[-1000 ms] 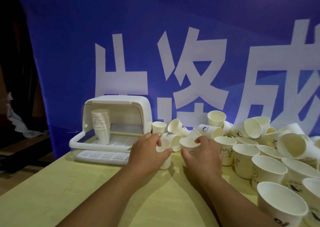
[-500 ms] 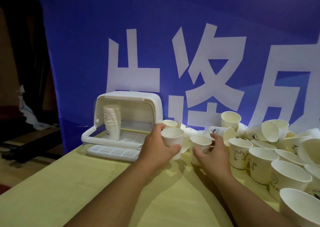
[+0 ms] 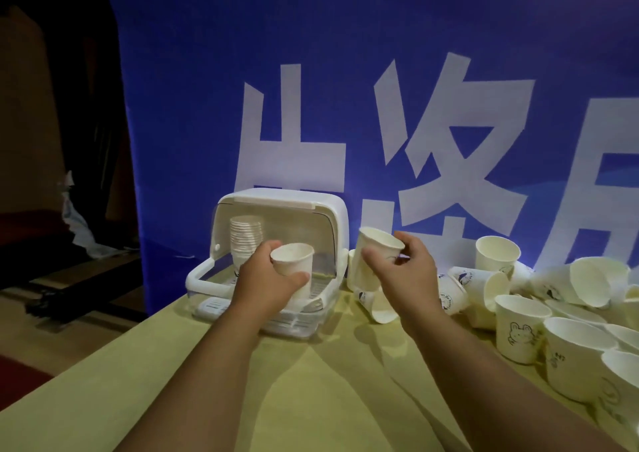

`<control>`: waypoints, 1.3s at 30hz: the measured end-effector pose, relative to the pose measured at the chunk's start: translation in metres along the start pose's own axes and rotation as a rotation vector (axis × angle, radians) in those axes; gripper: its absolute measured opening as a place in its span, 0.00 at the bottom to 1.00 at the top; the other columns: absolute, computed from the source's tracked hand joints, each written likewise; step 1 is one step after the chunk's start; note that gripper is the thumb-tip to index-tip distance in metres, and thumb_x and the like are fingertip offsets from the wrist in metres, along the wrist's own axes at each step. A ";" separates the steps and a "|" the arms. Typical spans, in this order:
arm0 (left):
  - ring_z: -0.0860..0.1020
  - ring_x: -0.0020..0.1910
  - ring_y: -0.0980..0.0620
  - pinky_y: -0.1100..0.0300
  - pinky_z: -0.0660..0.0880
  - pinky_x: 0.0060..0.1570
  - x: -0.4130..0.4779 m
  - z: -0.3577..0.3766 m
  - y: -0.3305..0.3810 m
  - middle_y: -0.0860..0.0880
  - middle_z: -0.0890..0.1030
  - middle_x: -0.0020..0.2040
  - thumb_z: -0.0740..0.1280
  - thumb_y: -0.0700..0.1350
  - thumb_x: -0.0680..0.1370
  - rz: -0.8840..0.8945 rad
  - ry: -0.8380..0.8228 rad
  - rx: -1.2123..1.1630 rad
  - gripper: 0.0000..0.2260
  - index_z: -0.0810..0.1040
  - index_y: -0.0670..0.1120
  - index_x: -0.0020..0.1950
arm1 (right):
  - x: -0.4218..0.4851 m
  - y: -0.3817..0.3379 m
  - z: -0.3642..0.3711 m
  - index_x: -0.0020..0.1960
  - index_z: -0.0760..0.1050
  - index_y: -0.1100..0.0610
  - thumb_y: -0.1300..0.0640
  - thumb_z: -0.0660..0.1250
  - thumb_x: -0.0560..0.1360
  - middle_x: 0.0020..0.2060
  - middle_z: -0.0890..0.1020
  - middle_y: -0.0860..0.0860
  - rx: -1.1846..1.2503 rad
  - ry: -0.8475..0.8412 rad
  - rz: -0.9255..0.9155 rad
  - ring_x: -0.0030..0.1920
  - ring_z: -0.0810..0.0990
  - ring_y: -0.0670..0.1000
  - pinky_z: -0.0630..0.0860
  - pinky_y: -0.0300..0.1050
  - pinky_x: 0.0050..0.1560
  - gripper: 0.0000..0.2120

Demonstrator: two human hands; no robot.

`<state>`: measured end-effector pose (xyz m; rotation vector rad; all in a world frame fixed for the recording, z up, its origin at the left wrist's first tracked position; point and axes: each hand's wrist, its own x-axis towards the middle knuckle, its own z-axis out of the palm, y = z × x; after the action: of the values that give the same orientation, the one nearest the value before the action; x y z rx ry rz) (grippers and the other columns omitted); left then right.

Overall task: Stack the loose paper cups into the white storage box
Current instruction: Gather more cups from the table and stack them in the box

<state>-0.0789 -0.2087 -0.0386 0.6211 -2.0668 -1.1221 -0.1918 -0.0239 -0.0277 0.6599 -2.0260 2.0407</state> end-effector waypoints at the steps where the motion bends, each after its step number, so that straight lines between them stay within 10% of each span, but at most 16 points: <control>1: 0.78 0.59 0.48 0.46 0.78 0.60 0.001 0.000 -0.002 0.53 0.78 0.62 0.80 0.49 0.70 -0.014 -0.019 0.026 0.33 0.71 0.56 0.72 | 0.000 -0.004 0.009 0.71 0.70 0.46 0.47 0.78 0.70 0.59 0.77 0.46 0.030 -0.009 -0.005 0.51 0.78 0.45 0.76 0.37 0.40 0.32; 10: 0.76 0.64 0.47 0.39 0.72 0.67 0.011 -0.006 -0.013 0.62 0.79 0.54 0.72 0.72 0.56 -0.077 -0.164 0.194 0.38 0.69 0.67 0.65 | -0.008 -0.007 0.059 0.69 0.71 0.44 0.45 0.79 0.69 0.59 0.78 0.42 0.078 -0.058 -0.044 0.55 0.78 0.45 0.82 0.45 0.53 0.32; 25: 0.74 0.68 0.46 0.38 0.69 0.69 -0.004 -0.013 -0.003 0.62 0.77 0.61 0.78 0.70 0.54 -0.016 -0.259 0.280 0.55 0.48 0.75 0.72 | -0.009 0.000 0.061 0.74 0.69 0.48 0.41 0.72 0.74 0.63 0.79 0.45 -0.188 -0.255 -0.095 0.60 0.78 0.46 0.77 0.46 0.60 0.31; 32: 0.79 0.52 0.56 0.55 0.77 0.51 -0.003 -0.005 0.002 0.54 0.82 0.57 0.73 0.53 0.77 0.037 -0.075 0.175 0.16 0.80 0.54 0.64 | -0.007 0.022 0.059 0.56 0.83 0.48 0.50 0.69 0.79 0.50 0.84 0.43 -0.371 -0.296 -0.077 0.48 0.81 0.46 0.80 0.44 0.53 0.08; 39: 0.79 0.55 0.51 0.52 0.78 0.56 -0.003 0.000 0.001 0.54 0.81 0.58 0.72 0.52 0.79 0.101 -0.018 0.278 0.13 0.80 0.53 0.63 | -0.012 0.021 0.050 0.56 0.84 0.48 0.52 0.69 0.79 0.48 0.84 0.43 -0.409 -0.287 -0.086 0.47 0.81 0.45 0.81 0.42 0.52 0.07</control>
<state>-0.0769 -0.2062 -0.0393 0.6320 -2.2631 -0.7920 -0.1815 -0.0723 -0.0534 0.9720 -2.4226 1.4819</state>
